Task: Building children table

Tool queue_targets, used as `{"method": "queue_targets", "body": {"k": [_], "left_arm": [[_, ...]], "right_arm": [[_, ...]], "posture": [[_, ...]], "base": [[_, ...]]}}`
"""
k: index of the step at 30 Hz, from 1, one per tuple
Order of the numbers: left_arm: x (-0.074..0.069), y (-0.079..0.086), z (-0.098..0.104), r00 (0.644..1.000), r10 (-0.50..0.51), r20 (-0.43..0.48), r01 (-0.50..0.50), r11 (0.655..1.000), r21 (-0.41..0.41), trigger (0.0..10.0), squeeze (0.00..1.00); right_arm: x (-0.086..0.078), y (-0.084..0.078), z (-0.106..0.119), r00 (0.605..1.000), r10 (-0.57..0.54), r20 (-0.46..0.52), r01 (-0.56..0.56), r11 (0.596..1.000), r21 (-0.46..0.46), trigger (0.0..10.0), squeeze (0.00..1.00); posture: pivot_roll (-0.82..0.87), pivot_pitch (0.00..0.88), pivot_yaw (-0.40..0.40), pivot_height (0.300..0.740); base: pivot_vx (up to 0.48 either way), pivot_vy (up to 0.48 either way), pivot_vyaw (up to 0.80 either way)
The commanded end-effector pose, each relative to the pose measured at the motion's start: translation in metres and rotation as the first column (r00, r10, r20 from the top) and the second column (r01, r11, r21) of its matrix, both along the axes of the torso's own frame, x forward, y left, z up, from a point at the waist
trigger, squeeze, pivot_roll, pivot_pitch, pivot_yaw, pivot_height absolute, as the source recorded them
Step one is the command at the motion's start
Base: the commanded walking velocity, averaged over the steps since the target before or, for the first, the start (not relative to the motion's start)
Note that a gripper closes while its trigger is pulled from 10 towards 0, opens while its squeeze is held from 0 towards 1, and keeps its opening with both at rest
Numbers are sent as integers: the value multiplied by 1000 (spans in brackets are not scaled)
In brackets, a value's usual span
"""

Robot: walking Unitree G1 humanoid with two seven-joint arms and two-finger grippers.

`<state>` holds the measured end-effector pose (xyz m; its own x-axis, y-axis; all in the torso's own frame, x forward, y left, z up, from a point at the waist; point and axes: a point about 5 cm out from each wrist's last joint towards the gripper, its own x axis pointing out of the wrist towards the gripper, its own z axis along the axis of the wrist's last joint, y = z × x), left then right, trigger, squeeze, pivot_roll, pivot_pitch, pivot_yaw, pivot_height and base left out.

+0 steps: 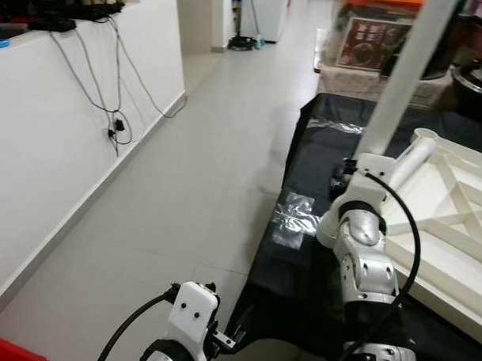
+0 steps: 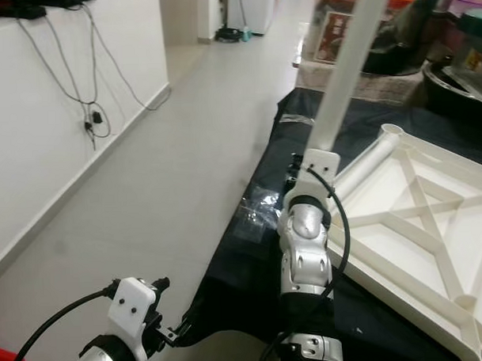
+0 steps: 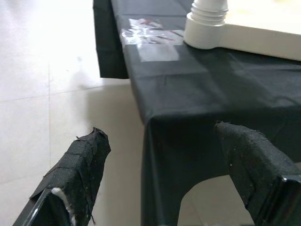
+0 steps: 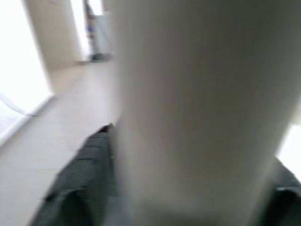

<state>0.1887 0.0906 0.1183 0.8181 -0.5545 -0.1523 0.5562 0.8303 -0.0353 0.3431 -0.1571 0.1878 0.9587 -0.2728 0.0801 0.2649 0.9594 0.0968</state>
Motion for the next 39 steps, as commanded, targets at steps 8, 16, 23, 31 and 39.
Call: {"method": "queue_targets", "body": {"k": [8, 16, 23, 31, 39], "left_arm": [[7, 2, -8, 1000, 10, -19, -10, 1000, -2, 10000, 0], [7, 2, -8, 1000, 7, -18, -7, 1000, 1, 10000, 0], [4, 2, -7, 1000, 10, -16, -10, 1000, 2, 10000, 0], [1, 3, -7, 1000, 15, -17, -15, 1000, 1, 10000, 0], [2, 3, -8, 1000, 14, -20, -14, 1000, -3, 10000, 0]], "right_arm": [[19, 21, -12, 820, 566, 86, -568, 786, 246, 10000, 0], [15, 10, -2, 427, 899, 98, -896, 405, 185, 10000, 0], [10, 15, 3, 95, 995, 28, -989, 91, 117, 10000, 0], [12, 30, 0, -24, 998, -61, -997, -20, 74, 0, 0], [23, 18, -12, 394, 918, -31, -918, 395, 31, 0, 0]], "posture": [[132, 22, -82, 740], [145, 25, -83, 740], [165, 36, -90, 740], [169, 41, -89, 740], [157, 33, -87, 740]], "base": [[0, 0, 0], [0, 0, 0], [0, 0, 0], [0, 0, 0], [0, 0, 0]]}}
